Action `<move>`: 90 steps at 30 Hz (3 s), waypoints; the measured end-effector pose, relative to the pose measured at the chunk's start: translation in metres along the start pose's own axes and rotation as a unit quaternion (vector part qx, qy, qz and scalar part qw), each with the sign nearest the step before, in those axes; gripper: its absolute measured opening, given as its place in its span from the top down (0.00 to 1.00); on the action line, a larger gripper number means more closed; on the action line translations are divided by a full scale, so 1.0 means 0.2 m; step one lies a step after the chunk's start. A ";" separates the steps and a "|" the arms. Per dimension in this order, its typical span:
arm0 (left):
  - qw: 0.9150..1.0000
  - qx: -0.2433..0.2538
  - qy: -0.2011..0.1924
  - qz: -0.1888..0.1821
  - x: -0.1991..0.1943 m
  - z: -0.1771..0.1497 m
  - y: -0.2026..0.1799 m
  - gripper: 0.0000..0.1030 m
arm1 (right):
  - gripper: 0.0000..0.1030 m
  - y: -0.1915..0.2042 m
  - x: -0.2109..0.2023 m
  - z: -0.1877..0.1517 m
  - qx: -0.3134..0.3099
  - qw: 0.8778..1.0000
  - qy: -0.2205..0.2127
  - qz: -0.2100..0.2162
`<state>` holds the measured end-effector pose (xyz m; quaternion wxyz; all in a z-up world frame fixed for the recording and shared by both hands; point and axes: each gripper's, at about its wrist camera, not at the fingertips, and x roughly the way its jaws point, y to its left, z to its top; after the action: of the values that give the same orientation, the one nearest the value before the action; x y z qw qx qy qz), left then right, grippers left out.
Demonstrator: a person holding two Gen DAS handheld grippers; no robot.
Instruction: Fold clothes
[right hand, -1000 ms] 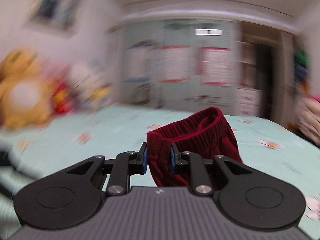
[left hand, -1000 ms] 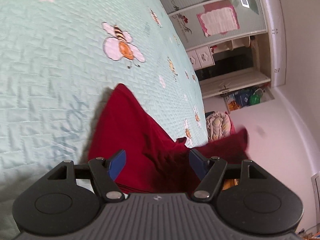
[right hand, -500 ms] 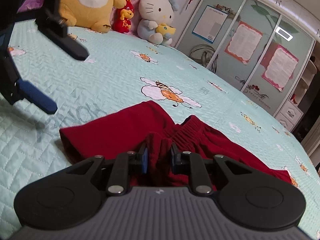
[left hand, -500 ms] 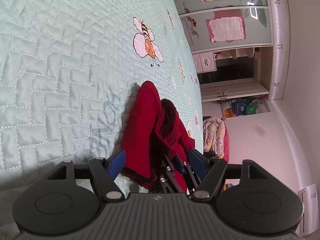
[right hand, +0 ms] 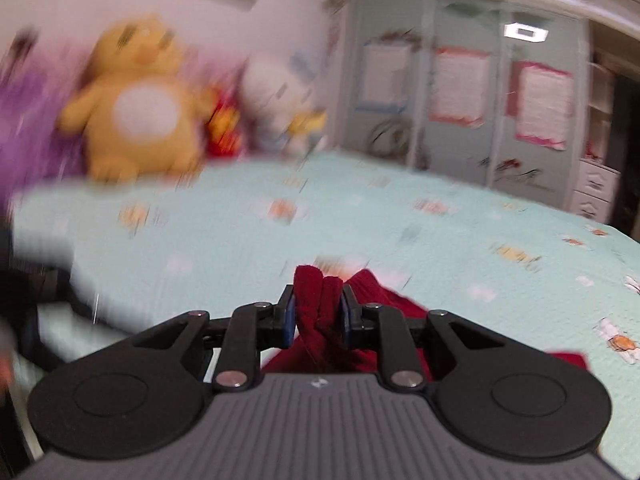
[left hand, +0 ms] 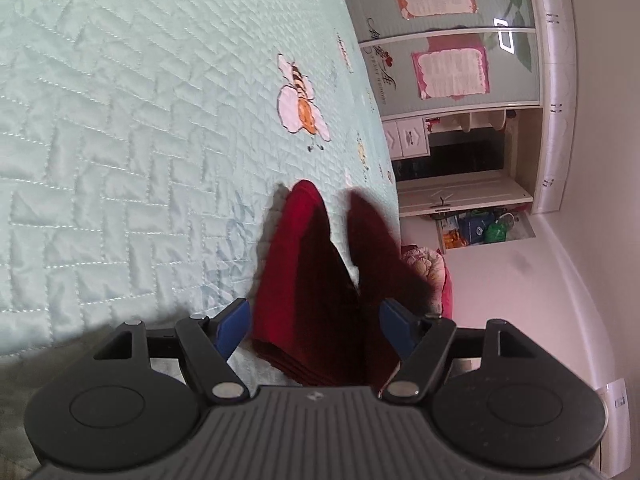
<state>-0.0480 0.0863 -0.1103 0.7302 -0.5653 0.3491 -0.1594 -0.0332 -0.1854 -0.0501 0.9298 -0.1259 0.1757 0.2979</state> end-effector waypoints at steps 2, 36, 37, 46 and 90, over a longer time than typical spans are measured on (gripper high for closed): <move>1.000 -0.002 -0.001 0.002 -0.01 0.00 0.01 0.28 | 0.79 0.11 0.07 -0.16 -0.043 0.998 0.031 0.016; 1.000 0.027 -0.008 0.004 0.16 -0.01 -0.17 0.27 | 0.66 0.18 -0.18 -0.24 -0.080 0.996 0.013 0.045; 1.000 0.027 -0.010 0.005 0.16 0.00 -0.17 0.27 | 0.66 0.19 -0.17 -0.24 -0.082 0.996 0.015 0.044; 1.000 0.017 -0.002 0.006 0.18 0.00 -0.13 0.27 | 0.69 0.23 -0.07 -0.23 -0.105 0.994 0.035 0.024; 0.998 0.027 0.000 0.050 0.30 -0.05 -0.12 0.26 | 0.79 0.29 -0.01 -0.23 -0.169 0.985 0.038 -0.013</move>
<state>-0.0083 0.0351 -0.1094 0.7523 -0.5272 0.3723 -0.1324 -0.0815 -0.1561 -0.0993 0.8918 -0.2943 0.1562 0.3060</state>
